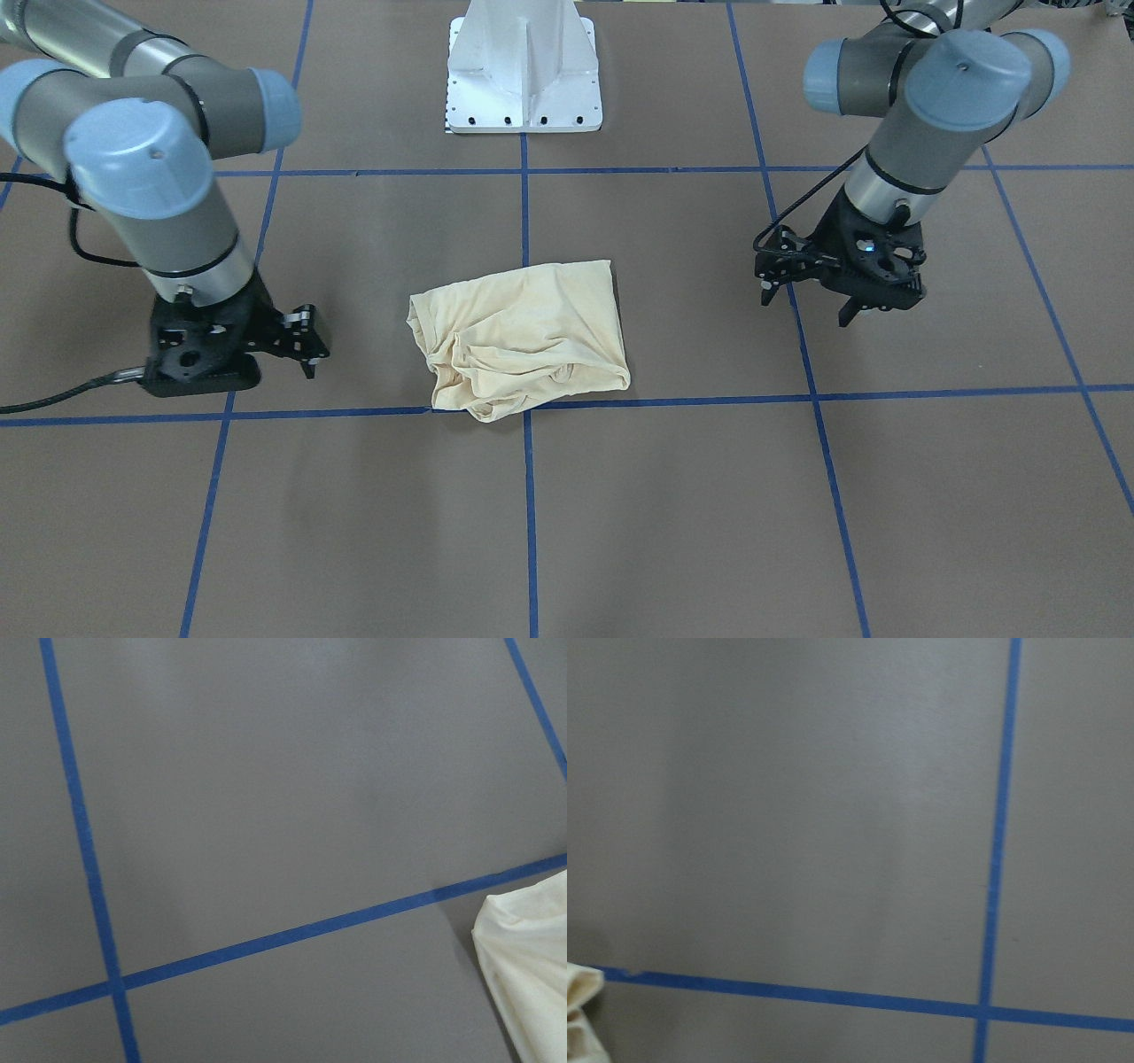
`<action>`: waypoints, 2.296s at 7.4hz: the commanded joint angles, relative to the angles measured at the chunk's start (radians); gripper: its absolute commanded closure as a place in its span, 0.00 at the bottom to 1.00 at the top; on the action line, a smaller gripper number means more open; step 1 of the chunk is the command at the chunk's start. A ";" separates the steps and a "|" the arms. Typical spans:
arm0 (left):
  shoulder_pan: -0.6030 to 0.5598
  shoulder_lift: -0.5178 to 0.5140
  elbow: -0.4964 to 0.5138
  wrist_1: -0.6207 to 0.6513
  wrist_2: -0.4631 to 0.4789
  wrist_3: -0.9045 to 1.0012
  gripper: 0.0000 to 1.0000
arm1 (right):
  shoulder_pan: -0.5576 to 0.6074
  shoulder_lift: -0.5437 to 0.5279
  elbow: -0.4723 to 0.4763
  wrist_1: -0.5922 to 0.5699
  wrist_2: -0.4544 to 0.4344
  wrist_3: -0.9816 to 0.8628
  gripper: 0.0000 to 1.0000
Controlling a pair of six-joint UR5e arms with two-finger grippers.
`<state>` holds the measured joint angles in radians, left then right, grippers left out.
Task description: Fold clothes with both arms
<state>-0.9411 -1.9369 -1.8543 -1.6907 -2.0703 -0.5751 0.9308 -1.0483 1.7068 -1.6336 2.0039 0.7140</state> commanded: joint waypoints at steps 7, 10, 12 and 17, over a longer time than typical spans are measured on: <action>-0.474 0.352 0.006 0.062 -0.137 0.586 0.00 | 0.590 -0.692 0.103 0.018 0.251 -0.876 0.00; -0.507 0.471 0.020 0.059 -0.297 0.587 0.00 | 0.605 -0.685 0.142 0.012 0.243 -0.741 0.00; -0.515 0.515 0.023 0.057 -0.304 0.635 0.00 | 0.603 -0.688 0.145 0.017 0.248 -0.737 0.00; -0.542 0.547 0.047 0.075 -0.298 0.689 0.00 | 0.571 -0.688 0.143 0.020 0.323 -0.732 0.00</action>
<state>-1.4825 -1.4009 -1.8207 -1.6173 -2.3700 0.1138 1.5043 -1.7372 1.8506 -1.6138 2.2823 -0.0185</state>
